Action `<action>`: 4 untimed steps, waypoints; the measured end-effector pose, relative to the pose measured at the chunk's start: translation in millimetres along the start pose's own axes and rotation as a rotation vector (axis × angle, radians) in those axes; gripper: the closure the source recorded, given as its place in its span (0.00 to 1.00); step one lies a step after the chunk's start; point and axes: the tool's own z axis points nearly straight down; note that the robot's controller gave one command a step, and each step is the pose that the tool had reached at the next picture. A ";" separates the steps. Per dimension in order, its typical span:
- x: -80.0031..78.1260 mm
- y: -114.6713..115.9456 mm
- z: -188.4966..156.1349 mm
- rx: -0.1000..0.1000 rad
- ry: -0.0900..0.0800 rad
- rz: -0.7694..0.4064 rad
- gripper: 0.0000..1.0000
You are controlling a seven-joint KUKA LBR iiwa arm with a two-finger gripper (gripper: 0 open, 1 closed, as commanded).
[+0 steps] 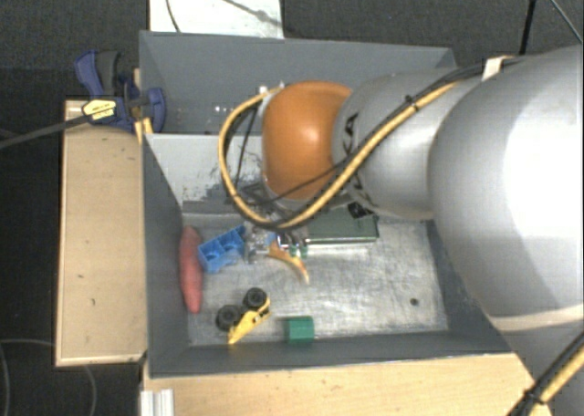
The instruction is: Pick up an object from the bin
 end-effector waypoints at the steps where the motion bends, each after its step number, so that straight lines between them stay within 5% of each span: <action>1: 22.0 8.7 -25.9 -0.003 0.002 0.074 1.00; 2: 4.3 41.8 -27.3 -0.007 -0.003 0.036 1.00; 4: -6.0 42.4 -47.1 -0.007 -0.001 0.105 1.00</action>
Offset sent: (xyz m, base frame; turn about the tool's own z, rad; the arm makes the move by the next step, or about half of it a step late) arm 0.0079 0.0568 0.0217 0.0640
